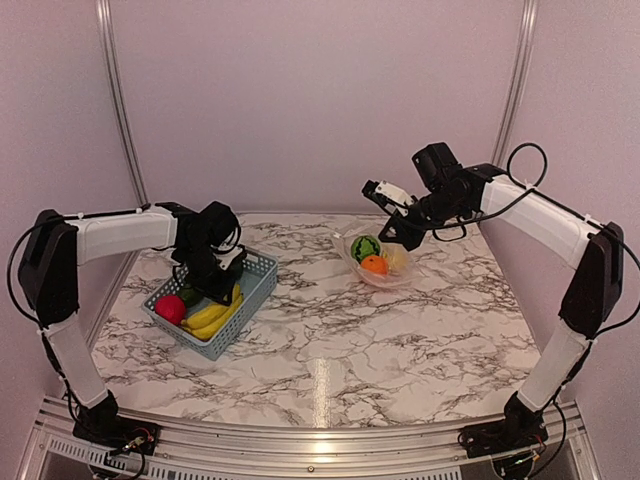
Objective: Place the food in the zip-top bag and seal the zipper
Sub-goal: Pick up the fake fruit from the bin, then place the fake fruit in the zipper food storage bag.
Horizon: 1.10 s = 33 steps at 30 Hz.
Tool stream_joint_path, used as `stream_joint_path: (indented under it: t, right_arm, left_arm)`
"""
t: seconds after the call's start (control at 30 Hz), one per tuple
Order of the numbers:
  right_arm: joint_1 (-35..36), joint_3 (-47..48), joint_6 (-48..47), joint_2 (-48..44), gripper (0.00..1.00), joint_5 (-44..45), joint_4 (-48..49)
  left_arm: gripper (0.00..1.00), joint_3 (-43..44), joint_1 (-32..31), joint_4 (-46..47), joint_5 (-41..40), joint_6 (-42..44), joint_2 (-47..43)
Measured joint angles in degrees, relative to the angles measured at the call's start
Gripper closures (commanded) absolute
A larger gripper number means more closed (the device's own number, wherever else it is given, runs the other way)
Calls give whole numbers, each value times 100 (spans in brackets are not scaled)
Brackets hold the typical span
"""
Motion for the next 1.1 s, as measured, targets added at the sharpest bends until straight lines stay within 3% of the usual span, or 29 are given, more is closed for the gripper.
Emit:
stream_joint_path:
  t: [0.3,0.53,0.8,1.1]
  right_arm:
    - [0,470,-44,33,100,72,-380]
    - [13,992,33,179,100,120,-616]
    - [245,1429,109,479,100,208,-894]
    - [435,2022,256,669,100,304,-1113]
  left_arm:
    - [94,555,0,79,-201,-374,-999]
    - [100,723,-116,890,101,-848,-1727]
    - [100,-210,-894,3495,570,-1366,-2717]
    - [100,11,-1805,5681,693,-2057,-2063]
